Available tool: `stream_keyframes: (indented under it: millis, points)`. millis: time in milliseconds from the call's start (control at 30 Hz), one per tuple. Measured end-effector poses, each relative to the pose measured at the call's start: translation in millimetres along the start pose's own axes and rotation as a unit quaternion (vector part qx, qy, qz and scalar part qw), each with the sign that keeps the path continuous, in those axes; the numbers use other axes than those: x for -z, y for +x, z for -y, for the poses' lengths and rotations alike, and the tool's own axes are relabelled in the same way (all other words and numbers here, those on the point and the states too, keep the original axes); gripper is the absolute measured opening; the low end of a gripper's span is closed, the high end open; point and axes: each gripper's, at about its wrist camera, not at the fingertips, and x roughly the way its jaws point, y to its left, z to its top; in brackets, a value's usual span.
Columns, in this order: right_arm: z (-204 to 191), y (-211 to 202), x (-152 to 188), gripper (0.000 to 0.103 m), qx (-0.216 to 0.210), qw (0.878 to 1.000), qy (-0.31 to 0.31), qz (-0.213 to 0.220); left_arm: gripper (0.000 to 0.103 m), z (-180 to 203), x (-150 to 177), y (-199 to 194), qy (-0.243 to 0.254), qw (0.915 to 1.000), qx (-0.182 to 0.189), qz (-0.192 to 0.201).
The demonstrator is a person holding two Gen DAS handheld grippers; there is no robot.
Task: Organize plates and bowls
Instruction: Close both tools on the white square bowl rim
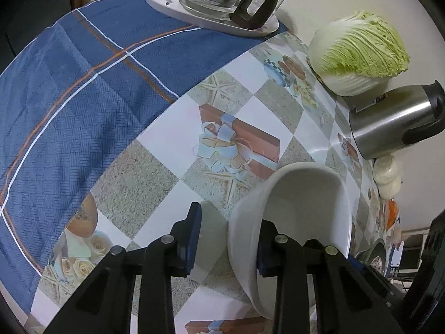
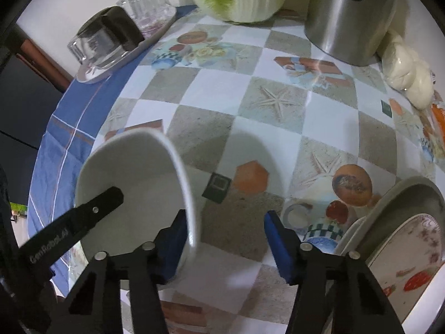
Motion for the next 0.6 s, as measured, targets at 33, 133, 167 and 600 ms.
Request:
stream_keyframes:
  millis: [33, 133, 167, 600]
  points:
    - [-3.3, -0.7, 2.2, 0.049, 0.002, 1.0, -0.003, 0.005, 0.034, 0.1, 0.4, -0.6, 0.0, 1.0, -0.001, 0.0]
    - [-14.2, -3.3, 7.8, 0.043, 0.016, 1.0, -0.016, 0.02, 0.034, 0.9, 0.6, -0.8, 0.003, 1.0, -0.003, -0.001]
    - [-17.2, -4.4, 9.3, 0.04, 0.021, 0.999, -0.02, 0.025, 0.031, 1.4, 0.5, -0.6, 0.006, 1.0, -0.003, 0.0]
    - [-37.7, -10.3, 21.1, 0.026, 0.003, 0.999, -0.028, 0.031, 0.012, 2.6, 3.3, -7.6, 0.021, 0.9997, 0.014, -0.006]
